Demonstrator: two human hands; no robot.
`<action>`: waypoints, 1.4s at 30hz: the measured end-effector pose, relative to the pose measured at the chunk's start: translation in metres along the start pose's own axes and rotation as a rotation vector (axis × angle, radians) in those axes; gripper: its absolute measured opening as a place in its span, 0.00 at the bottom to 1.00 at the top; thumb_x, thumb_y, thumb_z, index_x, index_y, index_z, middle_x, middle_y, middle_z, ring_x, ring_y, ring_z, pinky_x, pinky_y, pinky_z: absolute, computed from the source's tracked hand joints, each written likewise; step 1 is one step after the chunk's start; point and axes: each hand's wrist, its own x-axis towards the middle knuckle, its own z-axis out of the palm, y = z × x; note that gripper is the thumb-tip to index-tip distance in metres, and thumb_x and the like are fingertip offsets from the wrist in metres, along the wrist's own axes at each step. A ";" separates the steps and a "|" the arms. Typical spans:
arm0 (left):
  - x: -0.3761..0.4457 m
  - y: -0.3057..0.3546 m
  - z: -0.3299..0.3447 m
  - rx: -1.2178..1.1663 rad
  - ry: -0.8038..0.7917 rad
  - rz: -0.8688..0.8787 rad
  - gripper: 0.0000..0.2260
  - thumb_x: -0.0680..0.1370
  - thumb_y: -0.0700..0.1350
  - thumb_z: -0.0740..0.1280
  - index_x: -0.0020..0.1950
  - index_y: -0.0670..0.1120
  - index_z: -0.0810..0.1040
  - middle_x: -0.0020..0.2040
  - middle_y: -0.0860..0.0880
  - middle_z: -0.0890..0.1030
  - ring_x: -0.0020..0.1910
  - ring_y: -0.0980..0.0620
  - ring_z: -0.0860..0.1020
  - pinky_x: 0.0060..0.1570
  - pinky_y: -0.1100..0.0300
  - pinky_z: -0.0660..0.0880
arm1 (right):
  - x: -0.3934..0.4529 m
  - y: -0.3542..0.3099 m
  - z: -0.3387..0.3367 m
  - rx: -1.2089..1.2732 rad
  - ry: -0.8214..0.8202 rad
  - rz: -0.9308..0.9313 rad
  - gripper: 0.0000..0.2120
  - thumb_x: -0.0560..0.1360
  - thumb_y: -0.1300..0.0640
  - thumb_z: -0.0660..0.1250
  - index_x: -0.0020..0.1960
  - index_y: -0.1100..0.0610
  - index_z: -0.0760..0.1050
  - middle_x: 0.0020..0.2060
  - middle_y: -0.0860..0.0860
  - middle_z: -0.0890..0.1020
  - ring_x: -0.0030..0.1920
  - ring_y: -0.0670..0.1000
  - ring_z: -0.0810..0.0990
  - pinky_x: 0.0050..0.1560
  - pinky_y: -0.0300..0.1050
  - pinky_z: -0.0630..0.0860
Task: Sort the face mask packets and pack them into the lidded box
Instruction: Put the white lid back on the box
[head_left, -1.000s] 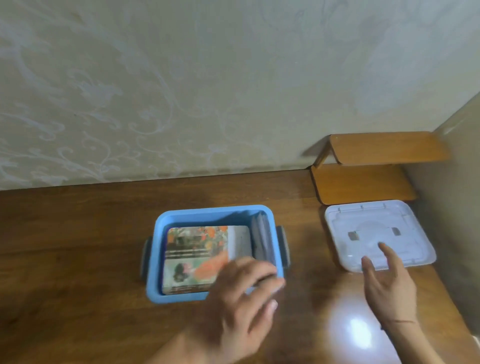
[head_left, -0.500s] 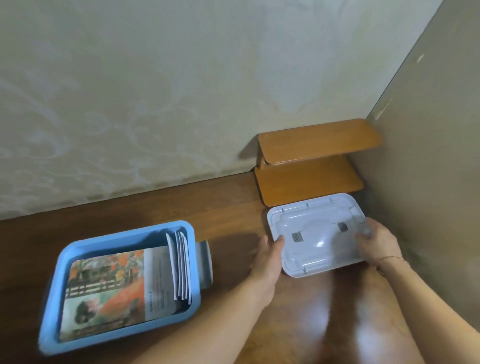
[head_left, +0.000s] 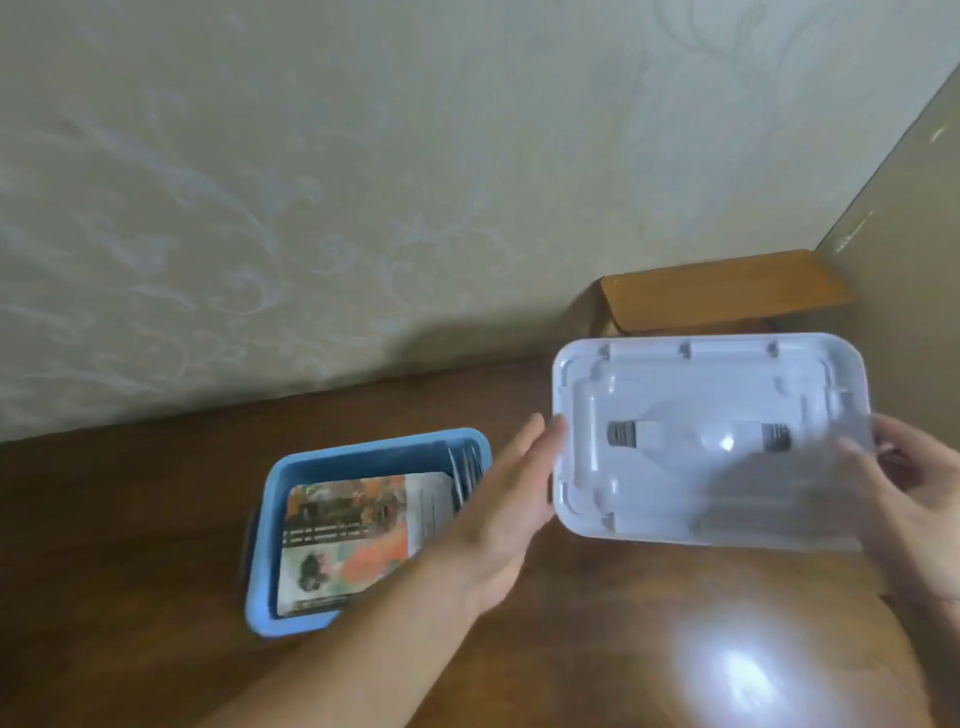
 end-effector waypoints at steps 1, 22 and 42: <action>-0.017 0.015 -0.023 -0.051 0.065 0.068 0.17 0.83 0.57 0.54 0.66 0.51 0.73 0.58 0.63 0.81 0.58 0.67 0.76 0.66 0.54 0.69 | -0.015 -0.034 0.008 0.046 0.045 -0.080 0.17 0.72 0.42 0.67 0.59 0.46 0.79 0.43 0.48 0.84 0.42 0.57 0.84 0.43 0.59 0.81; -0.095 -0.076 -0.217 0.103 0.572 0.612 0.26 0.72 0.44 0.65 0.70 0.45 0.70 0.71 0.54 0.74 0.72 0.52 0.69 0.71 0.57 0.65 | -0.178 -0.125 0.151 0.436 -0.458 -0.247 0.25 0.72 0.52 0.68 0.68 0.55 0.73 0.64 0.44 0.78 0.64 0.41 0.75 0.61 0.34 0.73; -0.068 -0.089 -0.227 0.923 0.709 0.379 0.30 0.75 0.56 0.63 0.75 0.43 0.67 0.74 0.50 0.65 0.73 0.53 0.63 0.71 0.56 0.62 | -0.168 -0.130 0.167 0.112 -0.370 -0.207 0.06 0.72 0.60 0.70 0.47 0.52 0.78 0.42 0.45 0.81 0.43 0.47 0.81 0.38 0.38 0.73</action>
